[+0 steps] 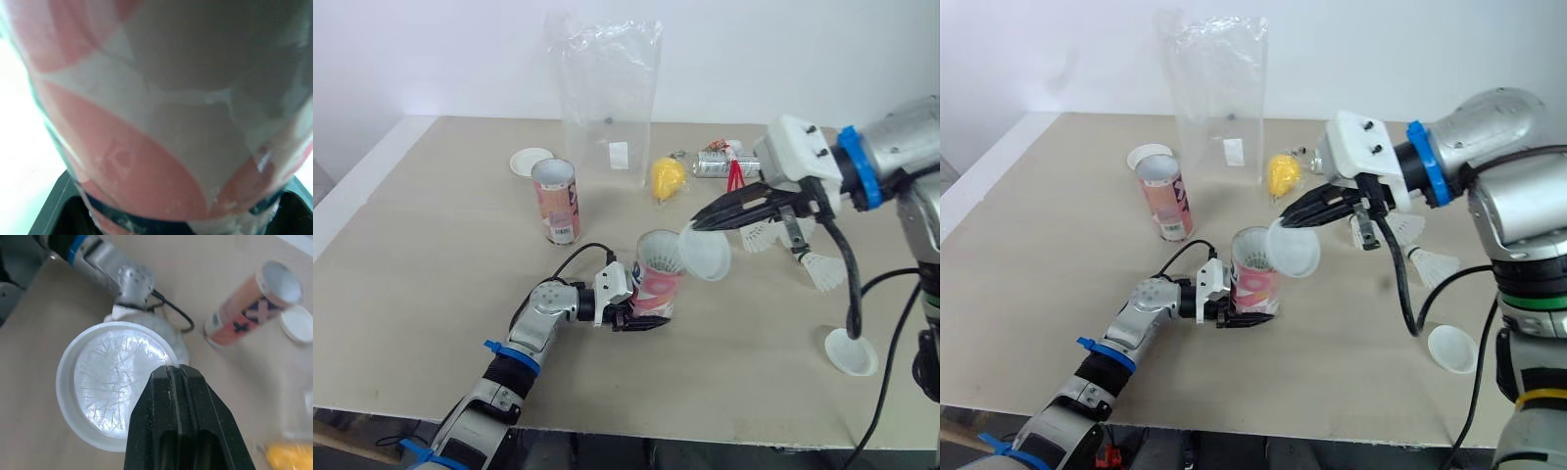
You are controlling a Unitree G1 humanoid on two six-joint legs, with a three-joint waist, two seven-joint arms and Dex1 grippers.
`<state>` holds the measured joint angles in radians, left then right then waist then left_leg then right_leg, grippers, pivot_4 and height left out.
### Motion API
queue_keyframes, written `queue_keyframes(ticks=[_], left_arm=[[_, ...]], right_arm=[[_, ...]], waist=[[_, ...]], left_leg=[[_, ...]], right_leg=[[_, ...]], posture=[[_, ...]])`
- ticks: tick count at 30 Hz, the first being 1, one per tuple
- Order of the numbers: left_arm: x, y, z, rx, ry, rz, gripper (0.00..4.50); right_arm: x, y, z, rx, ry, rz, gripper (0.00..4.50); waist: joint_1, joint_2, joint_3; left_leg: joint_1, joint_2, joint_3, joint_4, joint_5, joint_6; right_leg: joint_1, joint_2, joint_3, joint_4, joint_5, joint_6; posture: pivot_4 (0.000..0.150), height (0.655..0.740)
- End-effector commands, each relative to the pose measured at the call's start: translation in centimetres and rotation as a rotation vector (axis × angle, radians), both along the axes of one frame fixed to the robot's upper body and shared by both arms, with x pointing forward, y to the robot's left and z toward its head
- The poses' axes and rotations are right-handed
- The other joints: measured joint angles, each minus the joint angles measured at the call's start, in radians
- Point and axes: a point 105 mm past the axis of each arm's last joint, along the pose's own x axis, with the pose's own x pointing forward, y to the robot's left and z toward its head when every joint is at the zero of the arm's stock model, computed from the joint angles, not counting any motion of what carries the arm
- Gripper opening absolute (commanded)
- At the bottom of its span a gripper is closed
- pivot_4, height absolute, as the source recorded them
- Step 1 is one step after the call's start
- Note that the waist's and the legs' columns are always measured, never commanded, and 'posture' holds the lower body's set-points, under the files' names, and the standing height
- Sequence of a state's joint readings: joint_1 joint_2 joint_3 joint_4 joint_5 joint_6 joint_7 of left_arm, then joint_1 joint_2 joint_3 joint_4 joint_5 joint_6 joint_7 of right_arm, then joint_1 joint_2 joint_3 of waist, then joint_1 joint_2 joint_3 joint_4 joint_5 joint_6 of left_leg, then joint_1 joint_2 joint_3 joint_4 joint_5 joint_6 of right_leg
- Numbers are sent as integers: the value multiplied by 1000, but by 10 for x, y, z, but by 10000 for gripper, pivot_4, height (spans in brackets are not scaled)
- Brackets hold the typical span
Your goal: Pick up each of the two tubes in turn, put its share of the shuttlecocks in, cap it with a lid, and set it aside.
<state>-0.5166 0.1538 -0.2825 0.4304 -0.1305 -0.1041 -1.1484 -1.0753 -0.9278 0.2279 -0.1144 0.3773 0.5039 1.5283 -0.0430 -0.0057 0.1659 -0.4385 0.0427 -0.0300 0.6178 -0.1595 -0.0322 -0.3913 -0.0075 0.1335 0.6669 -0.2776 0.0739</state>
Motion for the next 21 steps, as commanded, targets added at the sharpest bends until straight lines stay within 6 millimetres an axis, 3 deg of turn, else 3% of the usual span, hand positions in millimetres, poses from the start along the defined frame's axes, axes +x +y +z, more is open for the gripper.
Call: queue_keyframes(ticks=[1, 10, 21], left_arm=[[-13, -1, -35, 98, 104, -25, 29749], [-11, -1, -34, 102, 85, -12, 29749], [-9, -1, -35, 105, 84, 0, 29749]], right_arm=[[1, 12, 5, -19, -45, 63, 614], [18, 25, -15, -77, -54, 118, 614], [24, 31, -18, -99, -87, 158, 614]], waist=[[1, 0, 0], [1, 0, 0], [1, 0, 0]], left_leg=[[0, 0, 0, 0, 0, 0], [0, 0, -1, 1, 0, 0], [1, 0, -1, 1, 0, 0]], right_leg=[[0, 0, -1, 0, 0, 0], [1, 0, -2, 0, 0, 0], [2, 0, -2, 0, 0, 0]], posture=[[1500, 7400], [1500, 7400], [1500, 7400]])
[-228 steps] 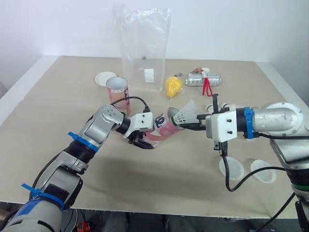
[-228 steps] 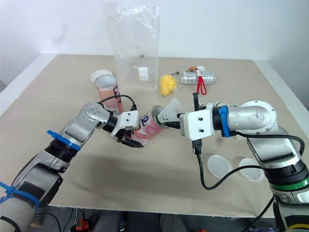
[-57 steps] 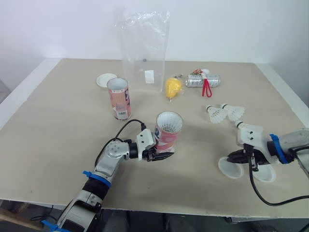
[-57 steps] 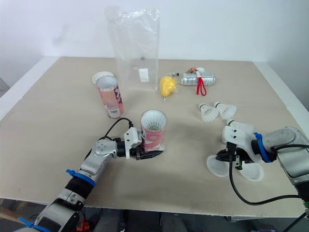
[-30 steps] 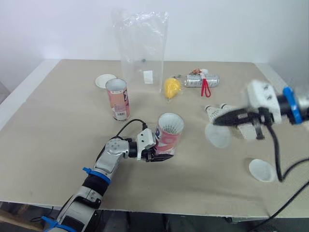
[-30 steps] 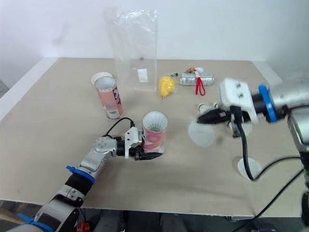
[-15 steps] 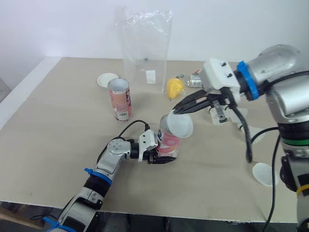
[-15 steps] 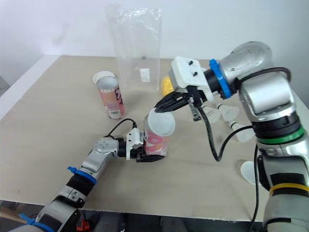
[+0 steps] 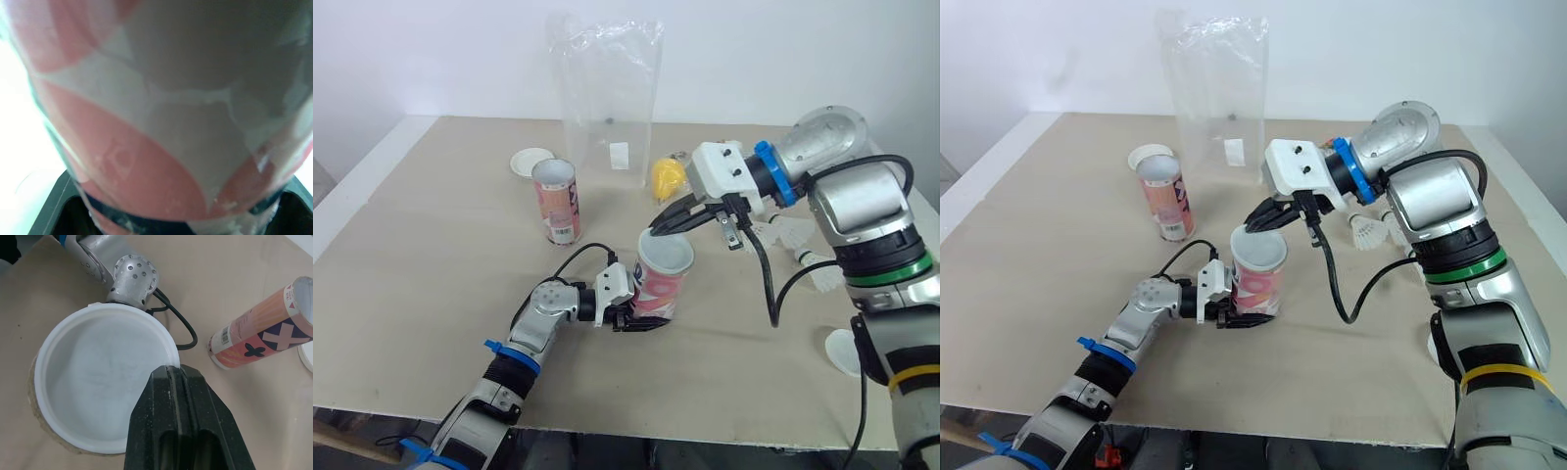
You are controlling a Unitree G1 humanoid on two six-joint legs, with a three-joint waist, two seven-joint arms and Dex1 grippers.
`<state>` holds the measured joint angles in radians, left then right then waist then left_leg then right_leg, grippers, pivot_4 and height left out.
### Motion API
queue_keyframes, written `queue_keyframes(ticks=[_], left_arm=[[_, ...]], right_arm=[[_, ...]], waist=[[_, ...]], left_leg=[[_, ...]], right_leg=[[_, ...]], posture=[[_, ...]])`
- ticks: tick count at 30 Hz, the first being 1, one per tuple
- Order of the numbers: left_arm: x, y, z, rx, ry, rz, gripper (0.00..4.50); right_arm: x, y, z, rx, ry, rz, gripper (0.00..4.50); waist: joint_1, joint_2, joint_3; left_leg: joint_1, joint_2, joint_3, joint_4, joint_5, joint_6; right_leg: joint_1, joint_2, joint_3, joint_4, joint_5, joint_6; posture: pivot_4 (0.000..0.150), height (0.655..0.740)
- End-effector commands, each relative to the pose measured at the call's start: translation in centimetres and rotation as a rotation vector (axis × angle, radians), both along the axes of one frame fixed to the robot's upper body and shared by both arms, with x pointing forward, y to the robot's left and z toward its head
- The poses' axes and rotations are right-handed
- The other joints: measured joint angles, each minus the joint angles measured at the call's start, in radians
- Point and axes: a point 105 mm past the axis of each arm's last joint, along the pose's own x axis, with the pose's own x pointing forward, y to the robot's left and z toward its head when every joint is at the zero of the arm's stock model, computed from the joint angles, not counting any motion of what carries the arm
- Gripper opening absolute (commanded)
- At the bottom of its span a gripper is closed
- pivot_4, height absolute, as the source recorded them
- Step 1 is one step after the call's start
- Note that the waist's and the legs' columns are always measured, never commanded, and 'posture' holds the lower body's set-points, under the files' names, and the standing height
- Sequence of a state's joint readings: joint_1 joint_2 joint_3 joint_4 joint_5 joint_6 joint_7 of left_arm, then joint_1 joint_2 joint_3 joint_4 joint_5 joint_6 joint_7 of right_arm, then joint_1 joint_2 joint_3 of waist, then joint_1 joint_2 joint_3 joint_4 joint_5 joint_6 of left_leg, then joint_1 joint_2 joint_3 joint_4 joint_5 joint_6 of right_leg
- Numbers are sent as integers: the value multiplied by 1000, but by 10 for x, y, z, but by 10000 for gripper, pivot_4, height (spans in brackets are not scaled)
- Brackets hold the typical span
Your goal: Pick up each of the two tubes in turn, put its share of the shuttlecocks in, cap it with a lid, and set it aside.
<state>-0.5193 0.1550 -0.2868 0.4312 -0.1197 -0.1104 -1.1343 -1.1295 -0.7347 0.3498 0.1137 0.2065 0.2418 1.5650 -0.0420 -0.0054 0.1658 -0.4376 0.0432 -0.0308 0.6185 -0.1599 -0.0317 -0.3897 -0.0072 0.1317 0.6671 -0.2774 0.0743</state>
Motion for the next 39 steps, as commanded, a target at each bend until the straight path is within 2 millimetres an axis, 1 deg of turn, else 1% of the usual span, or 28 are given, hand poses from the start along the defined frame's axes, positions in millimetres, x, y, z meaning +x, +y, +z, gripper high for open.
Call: queue_keyframes(ticks=[1, 7, 12, 18, 25, 31, 35, 38, 39], left_arm=[[-11, -1, -35, 95, 97, -7, 29749], [-10, 0, -36, 99, 100, 0, 29749], [-11, 1, -37, 99, 102, 3, 29749], [-10, 1, -38, 102, 103, 8, 29749], [-10, 3, -39, 106, 105, 11, 29749], [-10, 3, -39, 108, 104, 13, 29749], [-10, 3, -39, 108, 103, 15, 29749], [-9, 4, -39, 109, 103, 18, 29749], [-9, 4, -39, 109, 103, 20, 29749]], right_arm=[[-6, 2, 9, -29, -37, 48, 614], [-6, -3, 8, -59, -44, 45, 614], [-10, -2, 16, -55, -52, 57, 614], [-11, -7, 17, -106, -74, 56, 614], [-19, -1, 27, -62, -37, 82, 614], [-14, -2, 36, -40, -41, 65, 614], [-11, -3, 41, -29, -48, 53, 614], [-11, -4, 41, -38, -46, 51, 614], [-12, -4, 37, -49, -40, 54, 614]], waist=[[0, 0, 0], [0, 0, 0], [0, 0, 0], [0, 0, 0], [0, 0, 0], [0, 0, 0], [0, 0, 0], [0, 0, 0], [0, 0, 0]], left_leg=[[0, 0, 0, 0, 0, 0], [0, 0, 0, 0, 0, 0], [0, 0, 0, 0, 0, 0], [0, 0, 0, 0, 0, 0], [0, 0, 0, 0, 0, 0], [0, 0, 0, 0, 0, 0], [0, 0, 0, 0, 0, 0], [0, 0, 0, 0, 0, 0], [0, 0, 0, 0, 0, 0]], right_leg=[[0, 0, 0, 0, 0, 0], [0, 0, 0, 0, 0, 0], [0, 0, 0, 0, 0, 0], [0, 0, 0, 0, 0, 0], [0, 0, 0, 0, 0, -1], [0, 0, 0, 0, 0, -1], [0, 0, 0, 0, -2, -4], [0, 0, 0, 0, -1, -3], [0, 0, 0, 0, -1, -3]], posture=[[1500, 7400], [1500, 7400], [1500, 7400], [1500, 7400], [1500, 7400], [1500, 7400], [1500, 7400], [1500, 7400], [1500, 7400]])
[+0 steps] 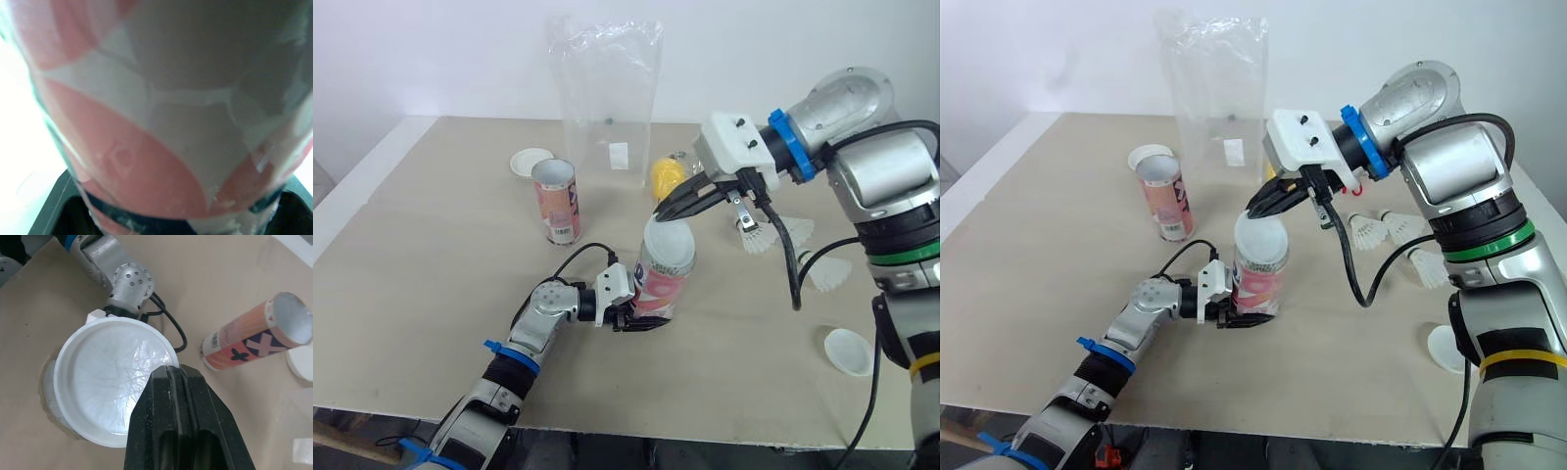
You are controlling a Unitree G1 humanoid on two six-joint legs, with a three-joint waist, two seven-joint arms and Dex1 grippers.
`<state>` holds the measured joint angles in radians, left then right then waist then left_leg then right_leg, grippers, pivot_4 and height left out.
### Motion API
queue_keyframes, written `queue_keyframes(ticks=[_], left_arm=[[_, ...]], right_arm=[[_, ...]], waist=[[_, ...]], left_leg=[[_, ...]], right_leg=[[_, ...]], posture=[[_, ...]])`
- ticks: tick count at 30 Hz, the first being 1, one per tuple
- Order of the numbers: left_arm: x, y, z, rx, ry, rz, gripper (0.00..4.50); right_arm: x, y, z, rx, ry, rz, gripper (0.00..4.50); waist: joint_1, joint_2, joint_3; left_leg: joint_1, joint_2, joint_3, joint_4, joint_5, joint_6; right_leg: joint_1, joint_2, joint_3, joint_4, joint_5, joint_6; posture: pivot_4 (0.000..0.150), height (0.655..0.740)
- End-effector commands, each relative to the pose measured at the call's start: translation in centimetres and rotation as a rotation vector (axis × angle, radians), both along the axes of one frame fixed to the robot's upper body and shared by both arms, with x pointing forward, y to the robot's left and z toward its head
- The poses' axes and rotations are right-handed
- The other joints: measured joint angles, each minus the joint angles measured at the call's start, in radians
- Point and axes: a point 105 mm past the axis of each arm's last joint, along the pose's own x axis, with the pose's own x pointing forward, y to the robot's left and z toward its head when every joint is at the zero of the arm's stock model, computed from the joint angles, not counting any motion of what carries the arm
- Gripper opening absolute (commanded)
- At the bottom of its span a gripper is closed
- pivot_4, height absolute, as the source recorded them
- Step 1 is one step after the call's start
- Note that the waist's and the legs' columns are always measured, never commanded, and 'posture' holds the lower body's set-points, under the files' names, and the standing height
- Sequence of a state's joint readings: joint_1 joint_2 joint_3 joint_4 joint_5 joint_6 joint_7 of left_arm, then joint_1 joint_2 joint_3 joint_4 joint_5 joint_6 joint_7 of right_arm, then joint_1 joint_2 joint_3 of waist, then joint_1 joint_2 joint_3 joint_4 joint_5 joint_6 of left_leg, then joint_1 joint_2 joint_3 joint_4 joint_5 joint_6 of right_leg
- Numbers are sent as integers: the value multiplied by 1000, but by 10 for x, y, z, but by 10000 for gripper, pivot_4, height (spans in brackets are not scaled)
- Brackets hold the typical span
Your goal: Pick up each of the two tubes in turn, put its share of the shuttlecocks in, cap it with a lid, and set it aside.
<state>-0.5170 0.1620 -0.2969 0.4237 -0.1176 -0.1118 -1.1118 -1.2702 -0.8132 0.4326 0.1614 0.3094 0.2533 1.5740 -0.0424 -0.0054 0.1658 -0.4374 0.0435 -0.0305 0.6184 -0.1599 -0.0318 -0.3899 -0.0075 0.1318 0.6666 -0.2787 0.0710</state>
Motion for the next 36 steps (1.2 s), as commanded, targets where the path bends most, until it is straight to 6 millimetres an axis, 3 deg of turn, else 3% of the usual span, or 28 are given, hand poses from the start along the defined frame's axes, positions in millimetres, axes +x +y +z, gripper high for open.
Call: queue_keyframes(ticks=[1, 10, 36], left_arm=[[-9, 4, -38, 102, 113, 7, 29749], [-8, 5, -38, 102, 114, 15, 29749], [-5, 5, -37, 98, 115, 30, 29749]], right_arm=[[-9, -2, 6, -33, -17, 43, 614], [-8, -2, -11, -70, -1, 59, 614], [-3, -3, -24, -111, -12, 80, 614]], waist=[[0, 0, 0], [0, 0, 0], [0, 0, 0]], left_leg=[[0, 0, 0, 0, 0, 0], [0, 0, 0, 0, 0, 0], [0, 0, 0, 0, 0, 0]], right_leg=[[0, 0, 0, 0, 0, 0], [0, 0, 0, 0, 0, 0], [0, 0, 0, 0, 0, 0]], posture=[[1500, 7400], [1500, 7400], [1500, 7400]])
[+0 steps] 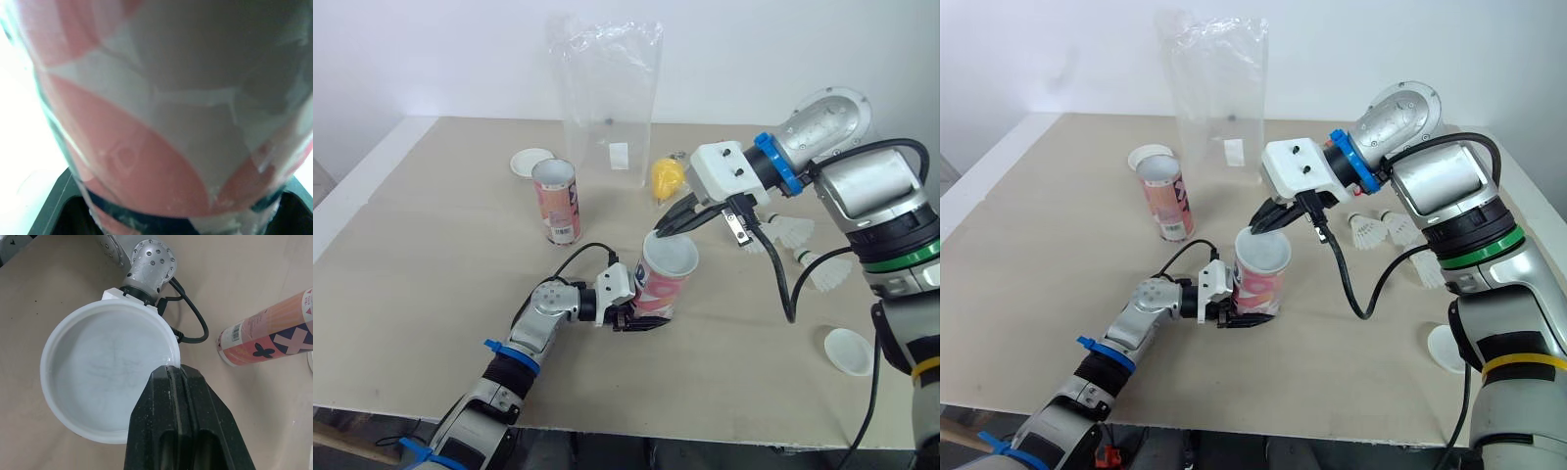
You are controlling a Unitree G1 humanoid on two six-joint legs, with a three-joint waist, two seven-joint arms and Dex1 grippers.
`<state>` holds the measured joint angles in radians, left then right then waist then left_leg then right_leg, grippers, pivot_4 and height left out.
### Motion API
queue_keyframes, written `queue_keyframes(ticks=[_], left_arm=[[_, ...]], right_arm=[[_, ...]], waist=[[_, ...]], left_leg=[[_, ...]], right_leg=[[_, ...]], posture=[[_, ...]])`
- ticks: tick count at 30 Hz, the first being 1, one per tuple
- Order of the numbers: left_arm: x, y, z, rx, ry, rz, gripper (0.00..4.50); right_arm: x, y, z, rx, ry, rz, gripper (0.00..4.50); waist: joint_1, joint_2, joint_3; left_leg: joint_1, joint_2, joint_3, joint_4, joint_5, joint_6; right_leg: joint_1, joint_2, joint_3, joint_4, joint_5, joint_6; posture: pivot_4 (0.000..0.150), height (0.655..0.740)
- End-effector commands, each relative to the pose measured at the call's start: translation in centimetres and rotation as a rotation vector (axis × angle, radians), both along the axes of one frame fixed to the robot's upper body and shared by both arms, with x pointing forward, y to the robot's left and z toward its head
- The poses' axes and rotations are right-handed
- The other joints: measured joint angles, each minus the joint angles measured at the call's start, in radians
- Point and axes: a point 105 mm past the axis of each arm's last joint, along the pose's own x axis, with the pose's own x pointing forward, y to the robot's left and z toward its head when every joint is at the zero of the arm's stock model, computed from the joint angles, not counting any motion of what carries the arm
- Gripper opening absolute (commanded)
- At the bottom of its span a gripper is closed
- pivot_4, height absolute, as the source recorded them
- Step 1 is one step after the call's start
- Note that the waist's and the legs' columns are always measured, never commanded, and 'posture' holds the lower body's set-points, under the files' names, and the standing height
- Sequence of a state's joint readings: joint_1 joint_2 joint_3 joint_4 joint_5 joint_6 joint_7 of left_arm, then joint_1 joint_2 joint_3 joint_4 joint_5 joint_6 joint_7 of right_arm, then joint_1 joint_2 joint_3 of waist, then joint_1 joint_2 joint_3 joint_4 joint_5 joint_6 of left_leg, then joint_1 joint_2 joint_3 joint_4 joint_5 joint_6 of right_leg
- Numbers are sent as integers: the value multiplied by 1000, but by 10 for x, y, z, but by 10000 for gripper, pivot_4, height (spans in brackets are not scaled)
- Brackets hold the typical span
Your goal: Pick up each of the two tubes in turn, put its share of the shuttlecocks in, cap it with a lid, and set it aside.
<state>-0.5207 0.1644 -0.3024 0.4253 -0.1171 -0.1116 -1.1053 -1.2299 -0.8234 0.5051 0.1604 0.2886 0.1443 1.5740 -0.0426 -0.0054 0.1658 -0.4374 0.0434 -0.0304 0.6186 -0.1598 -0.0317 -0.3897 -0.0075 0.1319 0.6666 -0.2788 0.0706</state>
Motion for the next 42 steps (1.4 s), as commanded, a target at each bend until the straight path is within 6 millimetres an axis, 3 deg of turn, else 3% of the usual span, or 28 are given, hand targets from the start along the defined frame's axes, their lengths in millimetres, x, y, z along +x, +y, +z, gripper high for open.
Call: queue_keyframes(ticks=[1, 2, 6, 8, 9, 10, 20, 24, 25, 26, 31, 32, 42], left_arm=[[-6, 6, -37, 93, 119, 28, 29749], [-6, 6, -37, 93, 118, 28, 29749], [-6, 6, -37, 93, 118, 28, 29749], [-6, 6, -38, 94, 118, 28, 29749], [-6, 6, -38, 94, 118, 28, 29749], [-7, 7, -38, 95, 119, 27, 29749], [-7, 9, -38, 97, 116, 28, 29749], [-7, 9, -37, 93, 116, 29, 29749], [-7, 8, -36, 92, 116, 29, 29749], [-7, 8, -36, 91, 116, 28, 29749], [-7, 8, -35, 85, 120, 25, 29749], [-7, 8, -35, 85, 120, 25, 29749], [-8, 8, -36, 87, 121, 21, 29749]], right_arm=[[-4, -3, 0, -29, 4, 31, 614], [-4, -3, 0, -29, 6, 30, 614], [-4, -3, 0, -27, 11, 26, 13558], [-3, -4, 2, -22, 5, 24, 24612], [-3, -4, 2, -19, 2, 23, 26341], [-2, -4, 4, -14, 0, 17, 31607], [1, -13, 47, 295, 130, -126, 31607], [-12, -19, 56, 458, 305, -161, 31607], [-14, -20, 54, 477, 342, -171, 26432], [-16, -20, 52, 488, 364, -178, 24347], [-24, -13, 18, 449, 403, -216, 4214], [-25, -12, 14, 442, 403, -219, 1850], [-19, -3, -10, 378, 371, -246, 560]], waist=[[0, 0, 0], [0, 0, 0], [0, 0, 0], [0, 0, 0], [0, 0, 0], [0, 0, 0], [0, 0, 0], [0, -1, 0], [-1, -1, 0], [-1, 0, -1], [-2, 0, 0], [-2, 0, 0], [-2, 0, 0]], left_leg=[[0, 0, 0, 0, 0, 0], [0, 0, 0, 0, 0, 0], [0, 0, 0, 0, 0, 0], [0, 0, 0, 0, 0, 0], [0, 0, 0, 0, 0, 0], [0, 0, 0, 0, 0, 0], [0, 0, 0, 0, 0, 0], [0, 1, 0, 0, 0, 0], [0, 1, -1, 0, 0, 0], [0, 1, 0, 0, 0, 0], [0, 1, 0, 0, 0, 0], [0, 1, 0, 0, 0, 0], [0, 1, 0, 0, 0, 0]], right_leg=[[0, 0, 0, 0, 0, 0], [0, 0, 0, 0, 0, 0], [0, 0, 0, 0, 0, 0], [0, 0, 0, 0, 0, 0], [0, 0, 0, 0, 0, 0], [0, 0, 0, 0, 0, 0], [0, 0, 0, 0, 1, -1], [0, 0, 0, 0, 1, -1], [0, 0, 0, 0, 0, -2], [0, 0, 0, 0, 0, -1], [0, 1, 0, 0, 0, -1], [0, 1, 0, 0, 0, -1], [0, 1, 0, 0, 1, 0]], posture=[[1500, 7400], [1500, 7400], [1500, 7400], [1500, 7400], [1500, 7400], [1500, 7400], [1500, 7400], [1500, 7400], [1500, 7400], [1500, 7400], [1500, 7400], [1500, 7400], [1500, 7400]])
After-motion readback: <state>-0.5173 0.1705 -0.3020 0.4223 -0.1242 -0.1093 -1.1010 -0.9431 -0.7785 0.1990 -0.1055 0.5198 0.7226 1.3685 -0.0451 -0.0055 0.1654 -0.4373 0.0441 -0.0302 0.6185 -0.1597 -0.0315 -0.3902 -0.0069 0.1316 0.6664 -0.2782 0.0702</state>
